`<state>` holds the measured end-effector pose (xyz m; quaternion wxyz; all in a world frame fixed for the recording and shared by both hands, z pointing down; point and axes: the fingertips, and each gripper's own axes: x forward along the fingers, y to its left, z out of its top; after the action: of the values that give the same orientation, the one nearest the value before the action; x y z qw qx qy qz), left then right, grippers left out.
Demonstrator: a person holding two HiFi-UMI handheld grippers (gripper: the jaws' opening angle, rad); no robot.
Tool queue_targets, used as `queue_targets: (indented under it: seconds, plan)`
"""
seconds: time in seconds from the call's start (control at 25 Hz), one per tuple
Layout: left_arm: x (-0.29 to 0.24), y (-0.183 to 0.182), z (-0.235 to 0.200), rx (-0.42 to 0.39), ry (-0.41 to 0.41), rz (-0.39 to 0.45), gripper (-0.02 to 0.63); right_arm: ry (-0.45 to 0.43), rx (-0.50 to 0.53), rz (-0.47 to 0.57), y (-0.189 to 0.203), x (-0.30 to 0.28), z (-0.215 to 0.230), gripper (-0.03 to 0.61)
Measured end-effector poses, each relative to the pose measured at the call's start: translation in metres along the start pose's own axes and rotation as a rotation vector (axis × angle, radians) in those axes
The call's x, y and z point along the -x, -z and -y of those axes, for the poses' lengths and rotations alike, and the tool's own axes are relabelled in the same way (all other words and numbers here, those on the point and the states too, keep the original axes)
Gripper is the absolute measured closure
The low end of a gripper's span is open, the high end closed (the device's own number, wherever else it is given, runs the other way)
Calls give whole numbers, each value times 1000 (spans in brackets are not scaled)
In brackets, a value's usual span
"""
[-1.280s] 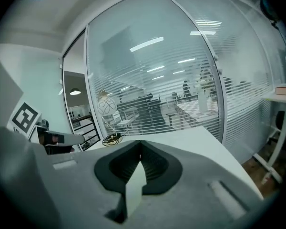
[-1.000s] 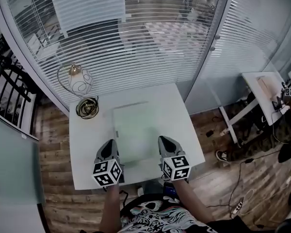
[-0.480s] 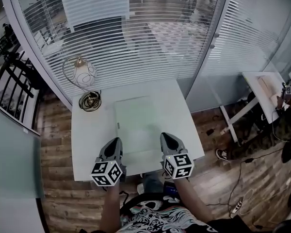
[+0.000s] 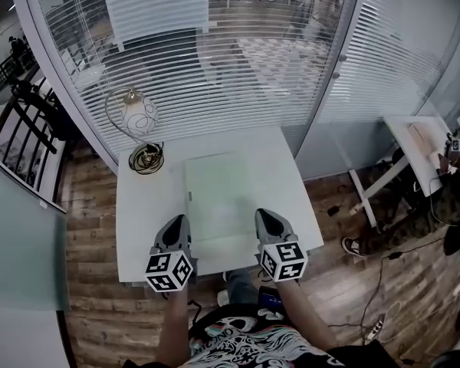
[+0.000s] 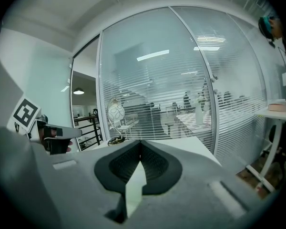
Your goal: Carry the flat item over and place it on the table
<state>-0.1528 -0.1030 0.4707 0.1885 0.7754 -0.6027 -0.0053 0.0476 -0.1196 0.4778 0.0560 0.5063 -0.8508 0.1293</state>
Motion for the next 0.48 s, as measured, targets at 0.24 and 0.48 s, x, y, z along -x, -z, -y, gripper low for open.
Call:
queue_targets:
  seconds: [0.24, 0.48]
  plan:
    - [4, 4, -12, -6, -43, -17, 606, 9, 0, -1, 1, -1, 1, 574]
    - [7, -2, -13, 32, -24, 4, 607, 50, 2, 5, 1, 4, 9, 572]
